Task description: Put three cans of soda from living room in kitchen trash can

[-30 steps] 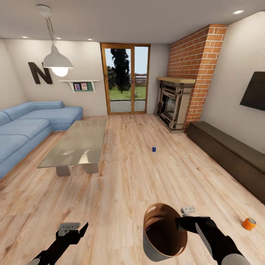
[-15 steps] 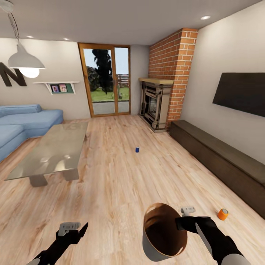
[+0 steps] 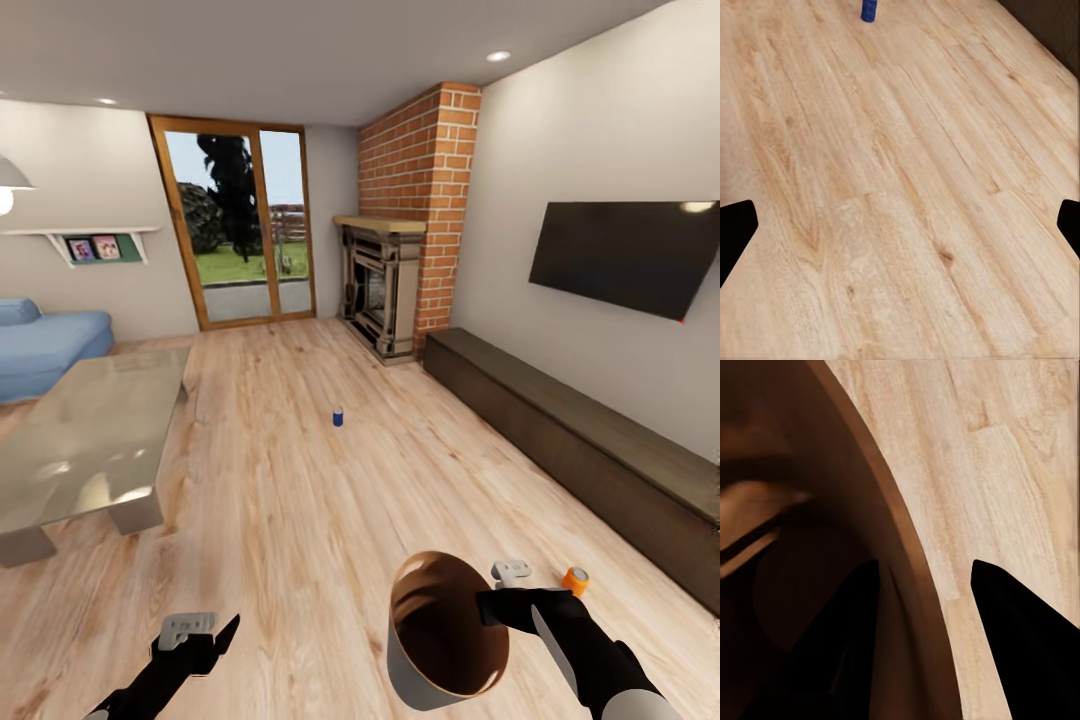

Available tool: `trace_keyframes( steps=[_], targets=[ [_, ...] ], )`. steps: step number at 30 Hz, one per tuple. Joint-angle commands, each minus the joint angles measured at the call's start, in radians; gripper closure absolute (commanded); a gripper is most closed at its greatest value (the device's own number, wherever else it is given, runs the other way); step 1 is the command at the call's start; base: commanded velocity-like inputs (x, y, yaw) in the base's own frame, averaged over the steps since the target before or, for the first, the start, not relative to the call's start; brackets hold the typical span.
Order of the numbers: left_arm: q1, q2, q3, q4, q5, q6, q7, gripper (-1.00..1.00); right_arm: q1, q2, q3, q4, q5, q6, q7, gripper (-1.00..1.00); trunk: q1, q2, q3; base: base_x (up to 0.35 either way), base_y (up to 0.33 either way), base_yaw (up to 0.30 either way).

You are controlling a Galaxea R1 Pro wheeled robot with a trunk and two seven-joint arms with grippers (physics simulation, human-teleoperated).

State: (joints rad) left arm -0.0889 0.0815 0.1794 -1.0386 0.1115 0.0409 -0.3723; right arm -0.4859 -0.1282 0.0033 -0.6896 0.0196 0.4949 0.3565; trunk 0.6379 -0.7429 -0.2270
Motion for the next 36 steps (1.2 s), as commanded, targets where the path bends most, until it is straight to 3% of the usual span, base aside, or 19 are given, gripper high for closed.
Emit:
trace_keyframes(
  steps=[1, 15, 24, 36],
  targets=[
    [0.000, 0.000, 0.000, 0.004, 0.000, 0.000, 0.000, -1.00, 0.000, 0.000, 0.000, -0.001, -0.012, 0.002, -0.001, 1.00, 0.000, 0.000, 0.001, 0.292, 0.186, -0.243],
    [0.000, 0.000, -0.001, 0.017, 0.002, 0.000, -0.001, -1.00, 0.000, 0.000, 0.000, -0.001, -0.012, 0.002, -0.001, 1.00, 0.000, 0.000, 0.008, 0.282, 0.177, -0.243],
    [0.000, 0.000, -0.003, 0.017, 0.002, -0.001, 0.000, -1.00, 0.000, 0.001, 0.000, -0.001, -0.011, 0.002, -0.004, 1.00, 0.000, 0.000, 0.013, 0.184, -0.186, -0.243],
    [0.000, 0.000, -0.003, 0.017, 0.002, -0.001, 0.000, -1.00, 0.000, 0.001, 0.000, -0.001, -0.009, 0.002, -0.006, 1.00, 0.000, 0.000, 0.020, 0.012, -0.283, -0.243]
  ],
)
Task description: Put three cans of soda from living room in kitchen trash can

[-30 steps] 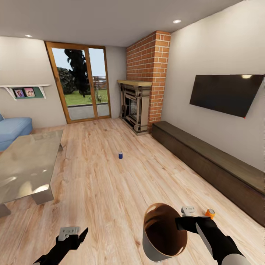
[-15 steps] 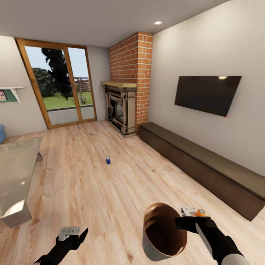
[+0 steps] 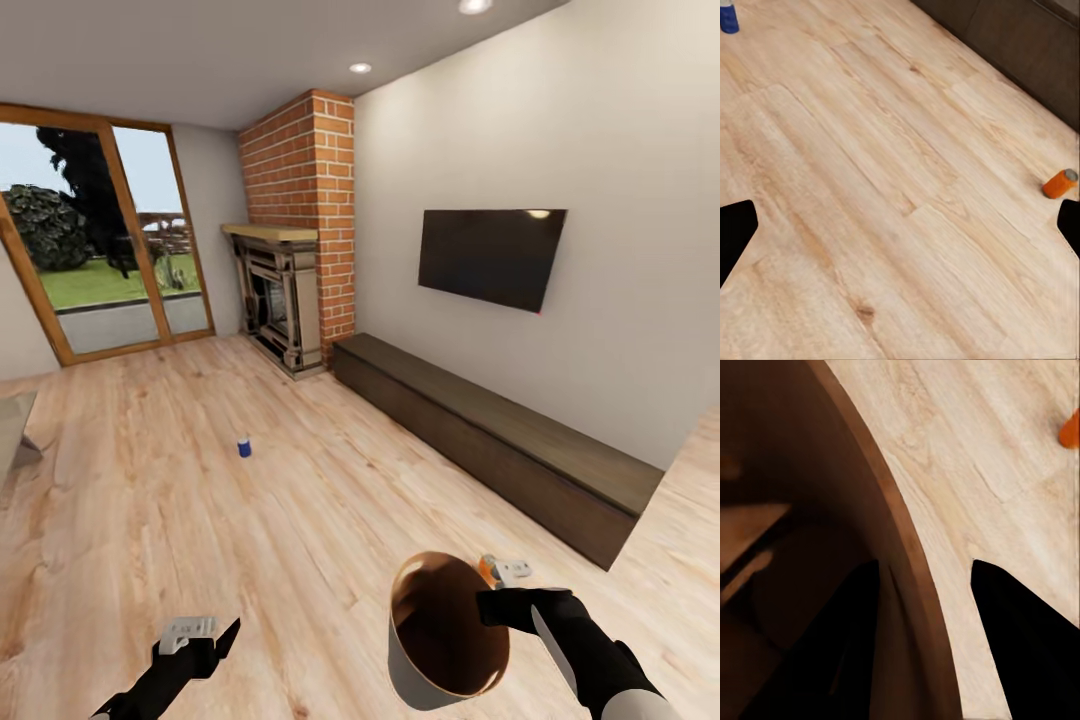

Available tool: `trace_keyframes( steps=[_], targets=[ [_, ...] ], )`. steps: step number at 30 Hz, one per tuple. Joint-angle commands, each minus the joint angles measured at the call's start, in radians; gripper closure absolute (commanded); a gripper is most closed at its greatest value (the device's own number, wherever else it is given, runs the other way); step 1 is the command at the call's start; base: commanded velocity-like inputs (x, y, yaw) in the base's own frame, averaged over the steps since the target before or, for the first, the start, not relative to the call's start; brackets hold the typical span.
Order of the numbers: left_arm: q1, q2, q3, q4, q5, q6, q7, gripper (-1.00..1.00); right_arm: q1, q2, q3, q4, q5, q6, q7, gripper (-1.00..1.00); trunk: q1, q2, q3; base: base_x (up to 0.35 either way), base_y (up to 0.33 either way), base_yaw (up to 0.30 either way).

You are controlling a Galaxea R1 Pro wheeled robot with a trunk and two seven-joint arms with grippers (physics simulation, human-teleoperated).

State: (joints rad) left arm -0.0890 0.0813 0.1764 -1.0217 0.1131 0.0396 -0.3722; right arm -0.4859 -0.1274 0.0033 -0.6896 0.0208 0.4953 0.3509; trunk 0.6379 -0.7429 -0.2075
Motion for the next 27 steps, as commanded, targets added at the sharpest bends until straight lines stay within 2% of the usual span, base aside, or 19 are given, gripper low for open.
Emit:
trace_keyframes(
  steps=[1, 13, 18, 27],
  targets=[
    [0.000, 0.000, 0.000, 0.000, 0.000, 0.000, 0.000, -1.00, 0.000, 0.000, 0.000, -0.001, -0.010, 0.002, -0.001, 1.00, 0.000, 0.000, 0.001, 0.001, -0.291, -0.243],
    [0.000, 0.000, -0.001, 0.000, 0.000, -0.001, -0.001, -1.00, 0.000, 0.000, 0.000, -0.001, -0.012, 0.002, 0.003, 1.00, 0.000, 0.000, 0.008, 0.000, -0.294, -0.243],
    [0.000, 0.000, -0.019, 0.000, -0.015, -0.001, 0.001, -1.00, 0.000, 0.000, 0.000, -0.001, -0.009, 0.002, -0.005, 1.00, 0.000, 0.000, 0.010, 0.000, -0.295, -0.235],
    [0.000, 0.000, -0.023, 0.000, -0.024, -0.001, 0.001, -1.00, 0.000, 0.000, 0.000, -0.001, -0.013, 0.002, 0.000, 1.00, 0.000, 0.000, 0.011, 0.000, -0.295, -0.084]
  ],
)
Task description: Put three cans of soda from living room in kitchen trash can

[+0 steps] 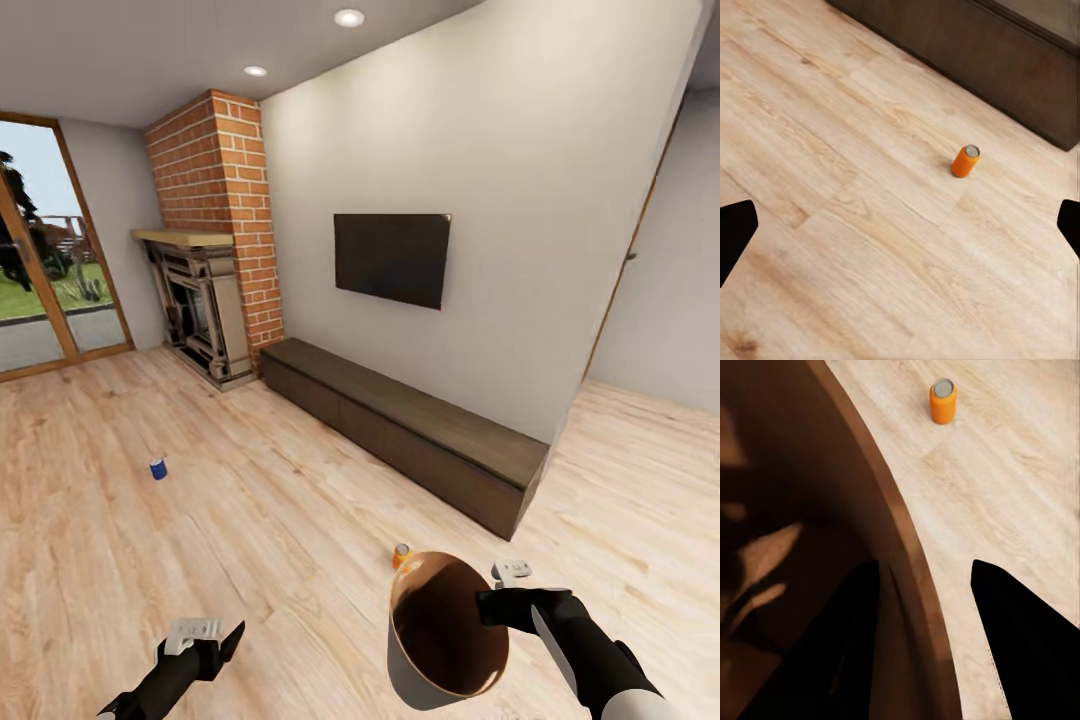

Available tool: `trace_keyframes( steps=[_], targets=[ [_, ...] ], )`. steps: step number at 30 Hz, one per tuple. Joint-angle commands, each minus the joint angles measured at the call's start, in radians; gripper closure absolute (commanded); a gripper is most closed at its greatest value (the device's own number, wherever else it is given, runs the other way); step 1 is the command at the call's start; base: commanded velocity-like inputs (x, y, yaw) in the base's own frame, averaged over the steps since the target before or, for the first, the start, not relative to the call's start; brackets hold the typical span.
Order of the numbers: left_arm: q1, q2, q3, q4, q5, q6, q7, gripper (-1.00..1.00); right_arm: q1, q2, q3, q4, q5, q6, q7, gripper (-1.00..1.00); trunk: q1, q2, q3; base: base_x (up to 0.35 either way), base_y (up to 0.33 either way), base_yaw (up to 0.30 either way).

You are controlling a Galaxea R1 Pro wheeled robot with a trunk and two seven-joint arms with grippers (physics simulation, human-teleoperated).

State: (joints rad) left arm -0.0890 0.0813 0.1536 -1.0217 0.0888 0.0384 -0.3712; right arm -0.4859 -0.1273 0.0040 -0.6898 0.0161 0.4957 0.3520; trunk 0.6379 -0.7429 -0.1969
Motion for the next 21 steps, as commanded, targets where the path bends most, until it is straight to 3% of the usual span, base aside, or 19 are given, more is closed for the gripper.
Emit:
trace_keyframes(
  steps=[1, 12, 21],
  targets=[
    [0.000, 0.000, 0.000, 0.000, 0.000, 0.000, 0.000, -1.00, 0.000, 0.000, -0.001, -0.001, -0.009, 0.001, 0.000, 1.00, 0.000, 0.000, 0.000, 0.000, -0.295, -0.177],
    [0.000, 0.000, 0.000, 0.000, 0.000, 0.000, -0.001, -1.00, 0.000, 0.000, -0.001, -0.001, -0.009, 0.001, 0.004, 1.00, 0.000, 0.000, 0.000, 0.051, -0.262, -0.226],
    [0.000, 0.000, 0.000, 0.000, 0.000, 0.000, -0.001, -1.00, 0.000, 0.000, -0.001, -0.001, -0.009, 0.001, 0.003, 1.00, 0.000, 0.000, 0.000, 0.204, -0.016, -0.245]
  ],
)
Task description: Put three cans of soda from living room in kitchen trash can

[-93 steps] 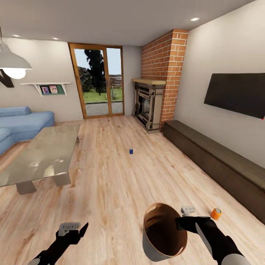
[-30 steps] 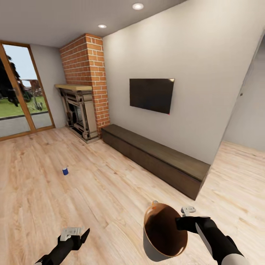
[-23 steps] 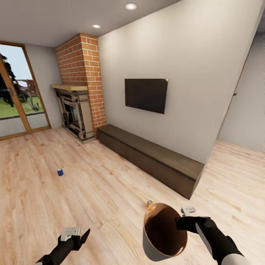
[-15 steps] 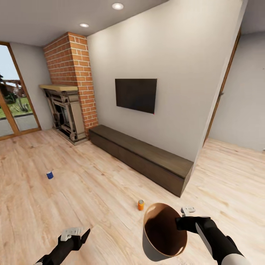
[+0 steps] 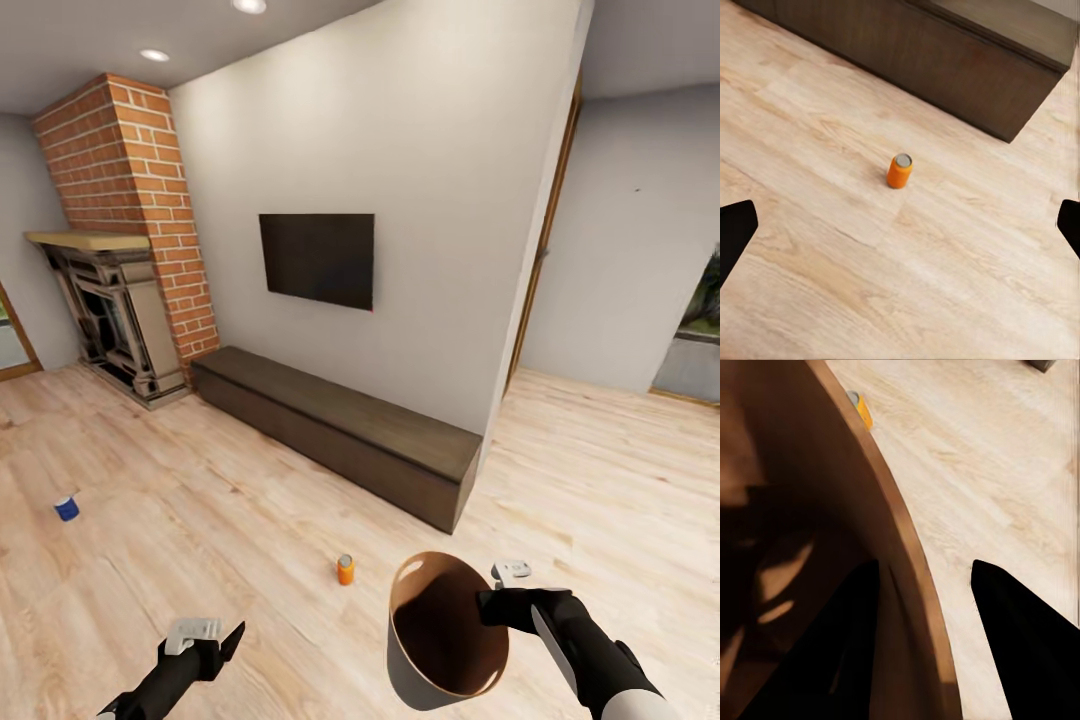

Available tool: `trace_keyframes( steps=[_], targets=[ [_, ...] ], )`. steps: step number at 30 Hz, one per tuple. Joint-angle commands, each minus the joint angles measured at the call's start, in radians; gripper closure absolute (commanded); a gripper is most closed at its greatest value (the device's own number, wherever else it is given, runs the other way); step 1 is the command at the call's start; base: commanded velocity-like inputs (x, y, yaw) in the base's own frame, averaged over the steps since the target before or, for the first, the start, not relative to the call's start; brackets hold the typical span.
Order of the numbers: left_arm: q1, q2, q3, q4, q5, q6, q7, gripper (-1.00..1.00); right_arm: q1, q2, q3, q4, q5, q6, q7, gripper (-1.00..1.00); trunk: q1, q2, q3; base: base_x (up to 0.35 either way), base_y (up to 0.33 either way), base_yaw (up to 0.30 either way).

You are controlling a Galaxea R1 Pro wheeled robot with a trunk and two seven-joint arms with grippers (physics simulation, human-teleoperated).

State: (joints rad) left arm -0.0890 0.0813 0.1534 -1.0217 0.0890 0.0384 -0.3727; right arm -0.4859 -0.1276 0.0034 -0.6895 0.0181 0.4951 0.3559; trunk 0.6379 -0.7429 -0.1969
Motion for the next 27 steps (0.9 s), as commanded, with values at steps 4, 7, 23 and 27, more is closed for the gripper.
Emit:
trace_keyframes(
  steps=[4, 7, 23, 27],
  targets=[
    [0.000, 0.000, 0.000, 0.000, 0.000, 0.000, 0.000, -1.00, 0.000, 0.000, 0.000, -0.001, -0.011, 0.002, -0.001, 1.00, 0.000, 0.000, 0.000, 0.258, 0.121, -0.246],
    [0.000, 0.000, 0.000, 0.000, 0.000, 0.000, 0.000, -1.00, 0.000, 0.000, 0.000, -0.001, -0.011, 0.002, -0.002, 1.00, 0.000, 0.000, 0.000, 0.267, 0.144, -0.246],
    [0.000, 0.000, 0.000, 0.001, -0.002, 0.000, -0.004, -1.00, 0.000, 0.000, 0.000, -0.001, -0.013, 0.002, -0.003, 1.00, 0.000, 0.000, -0.004, 0.210, 0.207, -0.156],
    [0.000, 0.000, -0.001, 0.002, -0.003, 0.000, -0.003, -1.00, 0.000, 0.000, -0.001, -0.001, -0.013, 0.002, -0.002, 1.00, 0.000, 0.000, -0.006, 0.037, 0.270, -0.204]
  ],
)
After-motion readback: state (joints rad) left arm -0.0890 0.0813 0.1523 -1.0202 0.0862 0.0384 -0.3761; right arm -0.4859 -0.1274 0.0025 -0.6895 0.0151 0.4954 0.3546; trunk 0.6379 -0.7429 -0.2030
